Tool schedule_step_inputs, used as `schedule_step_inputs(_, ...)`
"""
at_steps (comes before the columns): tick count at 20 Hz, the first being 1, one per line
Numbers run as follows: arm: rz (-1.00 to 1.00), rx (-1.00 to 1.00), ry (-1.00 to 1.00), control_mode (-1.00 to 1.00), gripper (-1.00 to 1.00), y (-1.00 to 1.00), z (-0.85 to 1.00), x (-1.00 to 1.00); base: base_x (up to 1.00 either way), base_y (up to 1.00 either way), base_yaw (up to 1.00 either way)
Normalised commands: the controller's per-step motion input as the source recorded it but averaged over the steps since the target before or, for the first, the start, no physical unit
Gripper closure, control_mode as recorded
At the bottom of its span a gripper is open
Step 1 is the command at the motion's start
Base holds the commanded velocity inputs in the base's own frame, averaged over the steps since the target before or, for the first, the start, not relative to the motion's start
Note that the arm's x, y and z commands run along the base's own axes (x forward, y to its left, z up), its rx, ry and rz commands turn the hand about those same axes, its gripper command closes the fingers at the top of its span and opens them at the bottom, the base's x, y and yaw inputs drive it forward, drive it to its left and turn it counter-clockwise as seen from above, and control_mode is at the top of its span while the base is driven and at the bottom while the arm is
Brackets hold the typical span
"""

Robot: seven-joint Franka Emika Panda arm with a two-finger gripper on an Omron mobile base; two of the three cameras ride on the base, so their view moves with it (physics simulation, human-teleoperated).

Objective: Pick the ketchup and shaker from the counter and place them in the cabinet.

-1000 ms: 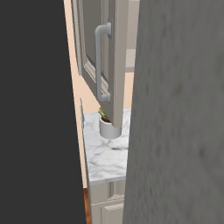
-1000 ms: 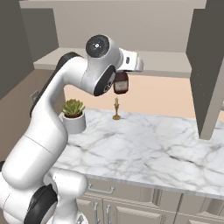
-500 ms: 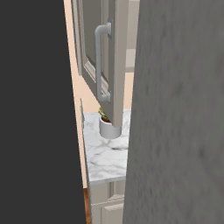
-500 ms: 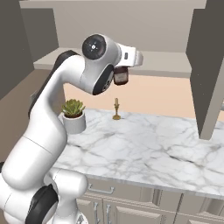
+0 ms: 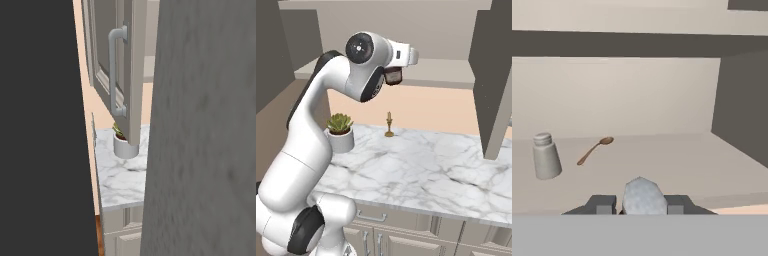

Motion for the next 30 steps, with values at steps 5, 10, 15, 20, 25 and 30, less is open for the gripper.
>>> schedule_step_inputs(5, 0.00, 0.00, -0.01, -1.00, 1.00, 0.09, 0.18, 0.18, 0.00, 0.00, 0.00)
schedule_step_inputs(10, 0.00, 0.00, -0.01, -1.00, 1.00, 0.09, 0.20, 0.17, 0.00, 0.00, 0.00)
schedule_step_inputs(15, 0.00, 0.00, 0.00, -1.00, 1.00, 0.03, 0.04, 0.05, 0.00, 0.00, 0.00)
schedule_step_inputs(20, 0.00, 0.00, 0.00, -1.00, 1.00, 0.00, 0.00, 0.05, 0.00, 0.00, 0.00)
schedule_step_inputs(25, 0.00, 0.00, 0.00, -1.00, 1.00, 0.00, 0.00, 0.04, 0.00, 0.00, 0.00)
schedule_step_inputs(30, -0.01, 0.00, 0.00, -1.00, 1.00, 0.00, -0.06, 0.04, 0.00, 0.00, 0.00)
